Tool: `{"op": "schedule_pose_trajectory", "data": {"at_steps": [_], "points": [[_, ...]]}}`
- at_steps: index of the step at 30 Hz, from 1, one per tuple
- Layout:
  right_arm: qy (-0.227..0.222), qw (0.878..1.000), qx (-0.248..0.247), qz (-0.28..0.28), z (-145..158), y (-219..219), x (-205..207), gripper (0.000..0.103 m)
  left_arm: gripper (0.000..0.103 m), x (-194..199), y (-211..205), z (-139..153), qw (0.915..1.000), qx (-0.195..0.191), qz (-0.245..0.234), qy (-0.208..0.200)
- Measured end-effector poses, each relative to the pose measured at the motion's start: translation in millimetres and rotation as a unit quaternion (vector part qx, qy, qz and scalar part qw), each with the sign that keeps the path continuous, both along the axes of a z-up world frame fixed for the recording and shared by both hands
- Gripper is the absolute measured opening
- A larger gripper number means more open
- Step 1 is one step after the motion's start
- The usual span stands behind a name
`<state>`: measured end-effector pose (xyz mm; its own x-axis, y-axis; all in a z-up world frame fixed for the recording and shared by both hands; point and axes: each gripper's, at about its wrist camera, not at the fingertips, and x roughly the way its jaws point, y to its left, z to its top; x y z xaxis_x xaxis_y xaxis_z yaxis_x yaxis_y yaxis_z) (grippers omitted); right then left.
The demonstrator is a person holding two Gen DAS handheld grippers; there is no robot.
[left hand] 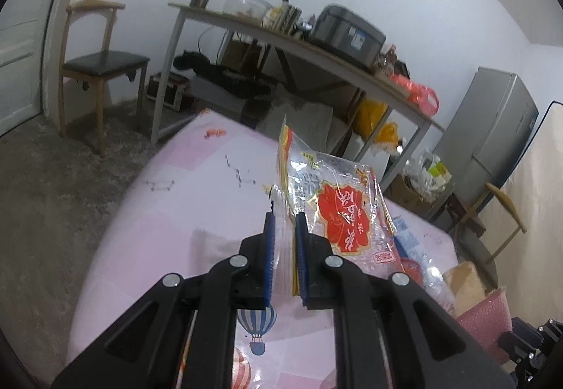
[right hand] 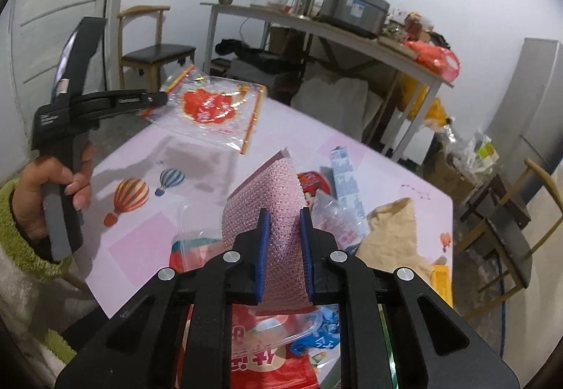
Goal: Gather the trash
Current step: 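Lift the snack bag and sponge and carry both toward the blue wastebasket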
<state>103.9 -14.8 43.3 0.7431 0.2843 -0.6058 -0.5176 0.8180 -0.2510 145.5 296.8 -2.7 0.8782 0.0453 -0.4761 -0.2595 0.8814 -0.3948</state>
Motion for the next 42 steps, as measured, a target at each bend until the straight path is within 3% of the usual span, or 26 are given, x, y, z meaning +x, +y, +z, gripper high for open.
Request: {"op": "schedule_pose_trajectory", "data": {"at_steps": [12, 21, 27, 30, 34, 36, 42], "points": [[-0.062, 0.997, 0.03, -0.031, 35, -35, -28, 0.015, 0.011, -49, -41, 70, 0.9967, 0.012, -0.028, -0.075], [-0.105, 0.989, 0.046, -0.094, 57, -90, -63, 0.015, 0.011, -65, -112, 103, 0.99, 0.025, -0.104, -0.092], [-0.12, 0.978, 0.051, -0.162, 62, -142, -82, 0.015, 0.011, -64, -184, 119, 0.9794, 0.035, -0.176, -0.093], [-0.124, 0.97, 0.052, -0.2, 59, -167, -92, 0.015, 0.011, -61, -224, 125, 0.9713, 0.041, -0.217, -0.088], [-0.12, 0.951, 0.048, -0.281, 48, -217, -109, 0.015, 0.011, -53, -292, 130, 0.9533, 0.061, -0.286, -0.075], [-0.108, 0.936, 0.043, -0.331, 38, -248, -119, 0.015, 0.011, -48, -328, 128, 0.9403, 0.069, -0.327, -0.062], [-0.057, 0.888, 0.049, -0.453, -5, -332, -141, 0.015, 0.011, -26, -462, 110, 0.8903, 0.118, -0.44, 0.002]]}}
